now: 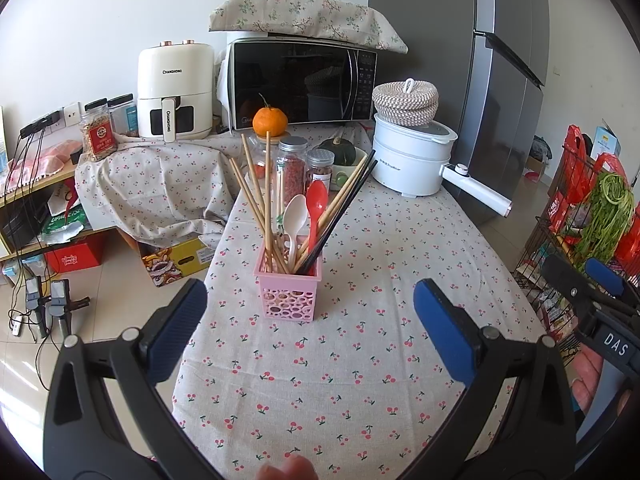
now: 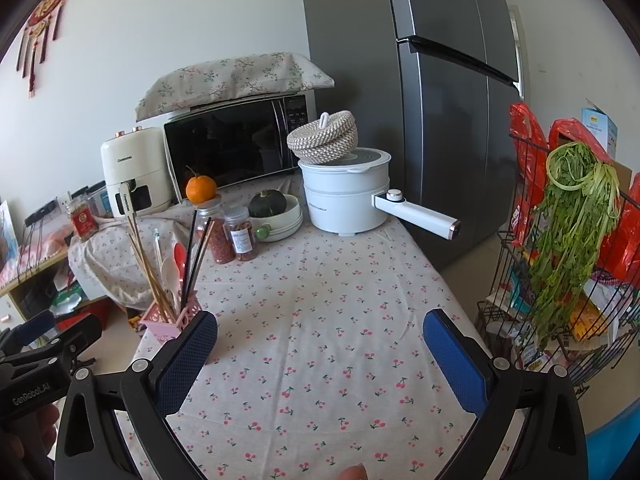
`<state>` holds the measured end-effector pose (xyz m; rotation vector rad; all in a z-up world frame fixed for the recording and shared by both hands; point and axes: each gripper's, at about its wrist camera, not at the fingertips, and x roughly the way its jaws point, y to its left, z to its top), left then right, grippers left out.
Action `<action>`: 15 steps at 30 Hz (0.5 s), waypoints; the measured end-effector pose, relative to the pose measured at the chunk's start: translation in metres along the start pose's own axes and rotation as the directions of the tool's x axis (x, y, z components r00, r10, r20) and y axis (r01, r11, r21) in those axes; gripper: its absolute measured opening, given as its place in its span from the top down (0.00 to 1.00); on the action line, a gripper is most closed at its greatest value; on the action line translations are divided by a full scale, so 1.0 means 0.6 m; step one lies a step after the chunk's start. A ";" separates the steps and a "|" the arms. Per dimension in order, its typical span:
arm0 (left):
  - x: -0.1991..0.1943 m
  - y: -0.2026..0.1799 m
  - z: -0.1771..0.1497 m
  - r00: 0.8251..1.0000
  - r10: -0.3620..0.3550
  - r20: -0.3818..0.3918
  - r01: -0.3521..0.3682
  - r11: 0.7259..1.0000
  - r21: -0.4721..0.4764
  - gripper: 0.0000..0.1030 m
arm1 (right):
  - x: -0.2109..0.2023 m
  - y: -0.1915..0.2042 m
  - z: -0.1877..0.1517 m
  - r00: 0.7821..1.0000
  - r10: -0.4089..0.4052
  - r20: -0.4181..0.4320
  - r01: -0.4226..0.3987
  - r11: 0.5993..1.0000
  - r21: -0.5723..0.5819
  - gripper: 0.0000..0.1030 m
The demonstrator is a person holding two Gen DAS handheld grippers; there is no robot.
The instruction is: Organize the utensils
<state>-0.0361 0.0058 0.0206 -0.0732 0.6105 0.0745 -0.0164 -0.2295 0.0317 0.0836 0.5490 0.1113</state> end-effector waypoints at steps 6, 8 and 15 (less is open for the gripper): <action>0.002 0.001 -0.003 1.000 0.006 -0.006 -0.006 1.000 0.004 0.00 | 0.000 -0.001 -0.001 1.000 0.002 -0.006 -0.002 1.000 0.004 0.00; 0.002 0.001 -0.003 1.000 0.007 -0.004 -0.007 1.000 0.004 0.00 | 0.000 -0.001 -0.001 1.000 0.003 -0.006 -0.003 1.000 0.004 0.00; 0.000 -0.002 -0.003 1.000 0.000 -0.001 0.000 1.000 0.014 0.00 | 0.002 -0.002 -0.003 1.000 -0.002 -0.011 0.002 1.000 0.008 0.00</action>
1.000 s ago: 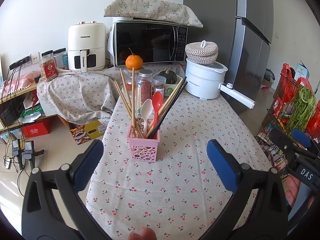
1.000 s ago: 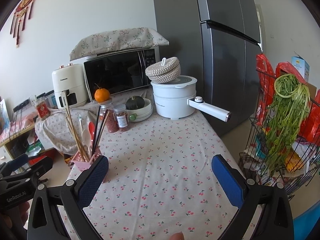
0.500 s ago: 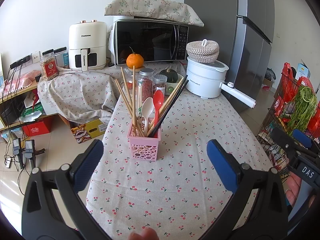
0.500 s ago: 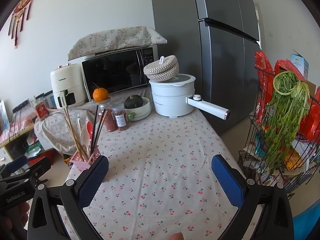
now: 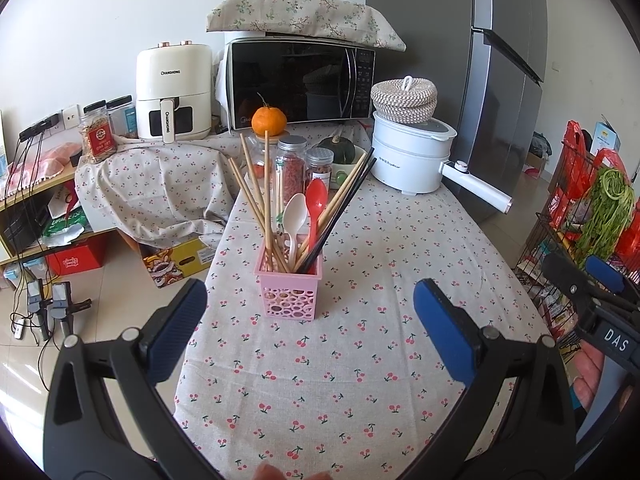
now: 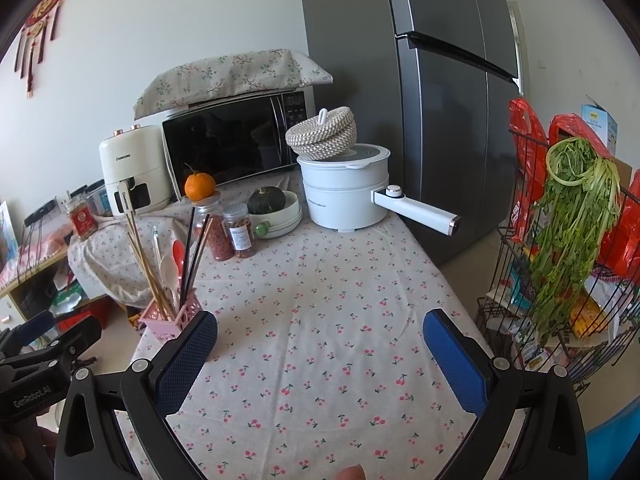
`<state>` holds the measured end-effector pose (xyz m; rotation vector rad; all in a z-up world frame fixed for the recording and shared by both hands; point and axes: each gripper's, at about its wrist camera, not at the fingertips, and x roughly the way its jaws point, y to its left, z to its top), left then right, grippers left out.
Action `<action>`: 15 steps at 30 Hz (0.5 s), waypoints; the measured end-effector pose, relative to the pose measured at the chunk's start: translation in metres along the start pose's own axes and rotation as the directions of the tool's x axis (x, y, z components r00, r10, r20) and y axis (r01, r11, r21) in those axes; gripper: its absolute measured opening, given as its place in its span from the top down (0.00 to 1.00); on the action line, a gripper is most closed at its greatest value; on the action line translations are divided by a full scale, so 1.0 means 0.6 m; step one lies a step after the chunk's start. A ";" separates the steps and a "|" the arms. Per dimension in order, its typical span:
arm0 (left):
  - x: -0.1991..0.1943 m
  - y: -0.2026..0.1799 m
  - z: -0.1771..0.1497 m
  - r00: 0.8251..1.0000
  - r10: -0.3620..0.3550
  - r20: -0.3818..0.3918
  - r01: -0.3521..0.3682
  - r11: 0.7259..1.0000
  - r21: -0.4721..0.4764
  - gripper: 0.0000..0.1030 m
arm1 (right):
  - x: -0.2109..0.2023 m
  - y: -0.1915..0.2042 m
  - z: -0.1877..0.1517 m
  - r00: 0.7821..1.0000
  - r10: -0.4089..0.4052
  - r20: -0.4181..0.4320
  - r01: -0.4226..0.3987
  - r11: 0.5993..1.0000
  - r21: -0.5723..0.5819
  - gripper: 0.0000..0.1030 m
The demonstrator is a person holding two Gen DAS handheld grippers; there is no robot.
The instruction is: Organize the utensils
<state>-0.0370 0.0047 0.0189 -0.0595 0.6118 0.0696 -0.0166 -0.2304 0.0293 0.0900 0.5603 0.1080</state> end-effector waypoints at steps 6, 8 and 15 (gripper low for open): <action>-0.006 -0.009 0.001 1.000 0.001 0.003 -0.001 1.000 0.028 0.00 | 0.001 -0.001 0.000 1.000 0.000 0.001 0.000 1.000 0.002 0.00; -0.005 -0.010 0.001 1.000 0.002 -0.003 -0.002 1.000 0.023 0.01 | 0.001 -0.002 0.000 1.000 -0.001 0.004 0.001 1.000 0.002 0.00; -0.002 -0.006 0.001 1.000 -0.017 -0.020 0.017 1.000 -0.003 0.01 | 0.003 -0.002 -0.001 1.000 -0.002 -0.006 0.002 1.000 0.010 0.00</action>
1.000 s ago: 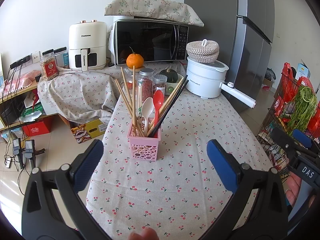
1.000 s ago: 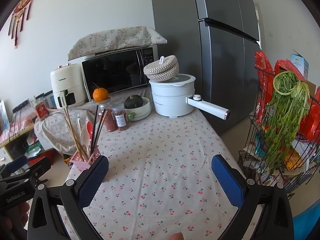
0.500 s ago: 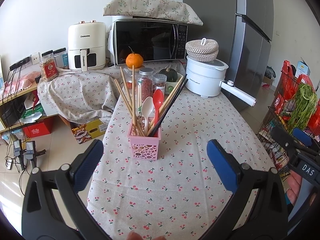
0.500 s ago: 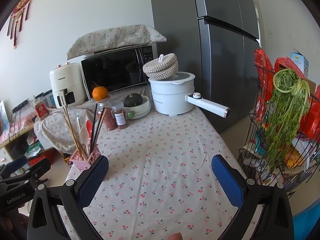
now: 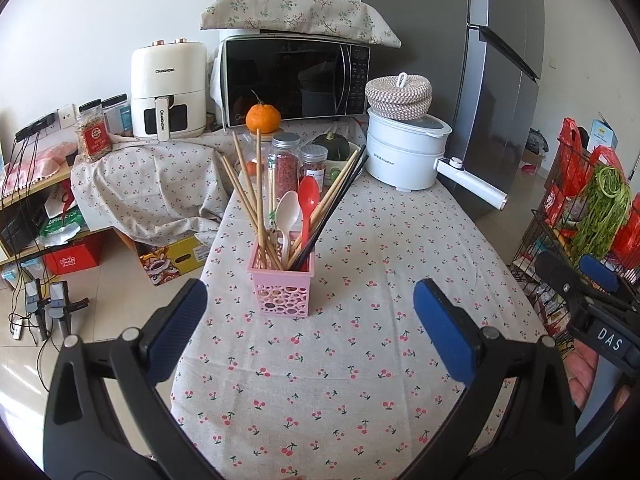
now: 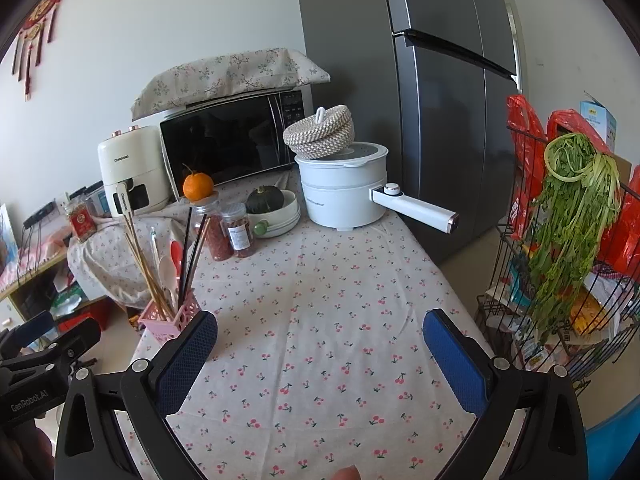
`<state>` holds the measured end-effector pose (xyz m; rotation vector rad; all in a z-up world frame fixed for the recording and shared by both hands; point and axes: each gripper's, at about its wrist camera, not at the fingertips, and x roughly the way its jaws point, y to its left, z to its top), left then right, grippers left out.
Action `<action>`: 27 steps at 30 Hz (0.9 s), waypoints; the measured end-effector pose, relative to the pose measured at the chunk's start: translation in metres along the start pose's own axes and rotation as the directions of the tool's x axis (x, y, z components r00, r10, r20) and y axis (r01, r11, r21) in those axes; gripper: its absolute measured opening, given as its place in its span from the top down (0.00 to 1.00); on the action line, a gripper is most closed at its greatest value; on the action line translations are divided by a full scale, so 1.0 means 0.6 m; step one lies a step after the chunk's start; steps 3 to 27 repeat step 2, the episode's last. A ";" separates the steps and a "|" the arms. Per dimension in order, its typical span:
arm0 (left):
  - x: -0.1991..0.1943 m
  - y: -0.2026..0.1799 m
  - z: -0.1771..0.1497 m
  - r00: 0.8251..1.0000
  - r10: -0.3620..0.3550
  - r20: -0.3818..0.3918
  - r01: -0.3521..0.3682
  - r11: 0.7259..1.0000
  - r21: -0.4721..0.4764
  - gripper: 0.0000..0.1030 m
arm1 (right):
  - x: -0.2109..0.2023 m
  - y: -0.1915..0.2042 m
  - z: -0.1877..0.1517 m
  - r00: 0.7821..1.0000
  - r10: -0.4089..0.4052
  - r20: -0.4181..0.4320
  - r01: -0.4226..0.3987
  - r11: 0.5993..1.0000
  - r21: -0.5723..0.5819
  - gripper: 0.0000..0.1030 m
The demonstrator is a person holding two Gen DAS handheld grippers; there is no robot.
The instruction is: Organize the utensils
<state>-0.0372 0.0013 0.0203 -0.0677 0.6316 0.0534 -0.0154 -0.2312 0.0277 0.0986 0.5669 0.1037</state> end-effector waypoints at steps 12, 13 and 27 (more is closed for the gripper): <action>0.002 0.001 0.000 1.000 -0.014 -0.012 0.013 1.000 -0.012 0.01 | 0.000 0.000 0.000 1.000 -0.001 -0.001 0.001 1.000 0.002 0.00; 0.002 0.001 0.000 1.000 -0.014 -0.012 0.013 1.000 -0.012 0.01 | 0.000 0.000 0.000 1.000 -0.001 -0.001 0.001 1.000 0.002 0.00; 0.002 0.001 0.000 1.000 -0.014 -0.012 0.013 1.000 -0.012 0.01 | 0.000 0.000 0.000 1.000 -0.001 -0.001 0.001 1.000 0.002 0.00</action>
